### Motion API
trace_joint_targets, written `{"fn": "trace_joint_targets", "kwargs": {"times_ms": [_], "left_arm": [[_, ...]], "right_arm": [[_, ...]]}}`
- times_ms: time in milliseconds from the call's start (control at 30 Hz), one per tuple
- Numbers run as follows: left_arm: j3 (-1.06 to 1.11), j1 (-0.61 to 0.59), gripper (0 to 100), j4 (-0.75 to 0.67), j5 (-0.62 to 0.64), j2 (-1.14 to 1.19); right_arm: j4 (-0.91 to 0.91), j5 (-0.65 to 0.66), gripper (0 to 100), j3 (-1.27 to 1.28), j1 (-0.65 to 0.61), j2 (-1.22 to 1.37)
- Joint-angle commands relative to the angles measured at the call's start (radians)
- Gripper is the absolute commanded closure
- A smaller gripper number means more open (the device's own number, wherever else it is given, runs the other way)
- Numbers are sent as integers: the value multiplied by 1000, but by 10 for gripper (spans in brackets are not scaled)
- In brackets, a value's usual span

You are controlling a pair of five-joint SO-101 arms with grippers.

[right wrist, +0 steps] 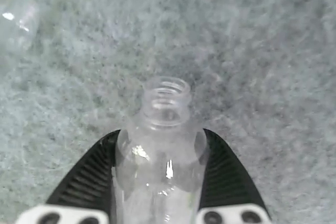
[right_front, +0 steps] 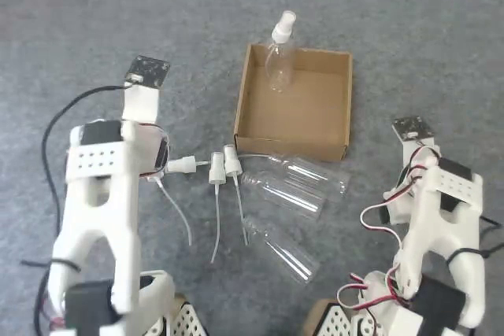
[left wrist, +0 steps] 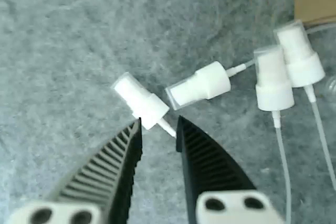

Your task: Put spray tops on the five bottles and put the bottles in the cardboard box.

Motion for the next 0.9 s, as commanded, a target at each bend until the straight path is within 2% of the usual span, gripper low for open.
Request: {"fn": "trace_joint_targets", "kwargs": {"times_ms": [0,133,333,467,700,867], "left_arm": [[-54,68,888,6,-12,17],[-62,189,878,-34,26,52],[-45,281,844,-227,141,203],[-51,311,844,-276,176,293],[-31,313,849,-278,186,345],[1,319,919,-284,181,345]], "right_arm": [[-79,-28,993,46,-10,-58],[-143,-98,993,97,-38,-58],[-180,-106,993,147,-31,-58],[-236,-106,993,195,-31,-68],[-245,-106,993,203,-33,-64],[-245,-106,993,206,-33,-59]]}}
